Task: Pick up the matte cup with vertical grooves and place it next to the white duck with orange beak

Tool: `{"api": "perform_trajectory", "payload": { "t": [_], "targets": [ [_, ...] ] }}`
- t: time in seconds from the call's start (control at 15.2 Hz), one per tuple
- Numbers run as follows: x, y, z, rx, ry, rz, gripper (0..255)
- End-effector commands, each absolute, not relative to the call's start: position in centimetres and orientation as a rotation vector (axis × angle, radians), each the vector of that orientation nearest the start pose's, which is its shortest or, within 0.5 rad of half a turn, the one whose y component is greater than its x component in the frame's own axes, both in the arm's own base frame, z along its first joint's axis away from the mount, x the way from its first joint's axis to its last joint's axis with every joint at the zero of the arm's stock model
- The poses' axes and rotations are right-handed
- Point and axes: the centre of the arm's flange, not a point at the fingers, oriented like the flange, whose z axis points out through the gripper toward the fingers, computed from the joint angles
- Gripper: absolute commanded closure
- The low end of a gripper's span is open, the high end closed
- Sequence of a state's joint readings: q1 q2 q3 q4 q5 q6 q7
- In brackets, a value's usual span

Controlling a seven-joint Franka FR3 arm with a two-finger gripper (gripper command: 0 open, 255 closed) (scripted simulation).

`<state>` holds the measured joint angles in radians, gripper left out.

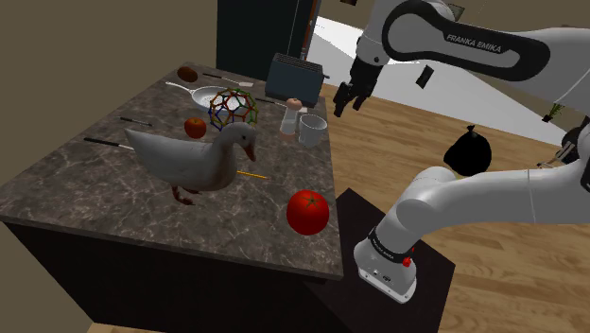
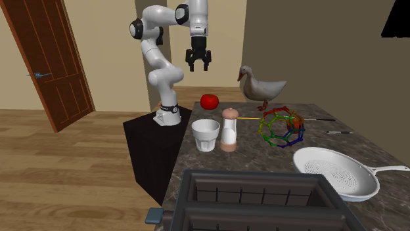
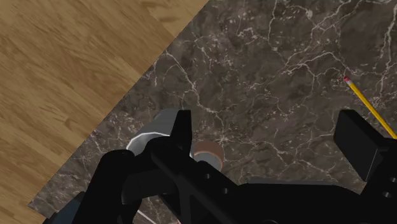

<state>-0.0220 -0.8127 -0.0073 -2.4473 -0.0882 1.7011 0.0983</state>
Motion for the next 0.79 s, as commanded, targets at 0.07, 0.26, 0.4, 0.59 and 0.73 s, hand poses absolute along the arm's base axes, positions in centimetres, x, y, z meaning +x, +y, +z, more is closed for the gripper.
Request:
{"api": "perform_trajectory", "payload": {
  "t": [0.07, 0.26, 0.4, 0.59, 0.73],
  "targets": [
    [32.0, -2.2, 55.9, -3.221, 0.187, -0.111, 0],
    [34.8, -3.3, 53.4, -3.239, 0.186, -0.108, 0],
    [36.7, -4.0, 51.8, -3.252, 0.185, -0.106, 0],
    [39.5, -5.2, 49.3, -3.271, 0.183, -0.103, 0],
    [41.4, -6.0, 47.7, -3.283, 0.182, -0.101, 0]
  ]
}}
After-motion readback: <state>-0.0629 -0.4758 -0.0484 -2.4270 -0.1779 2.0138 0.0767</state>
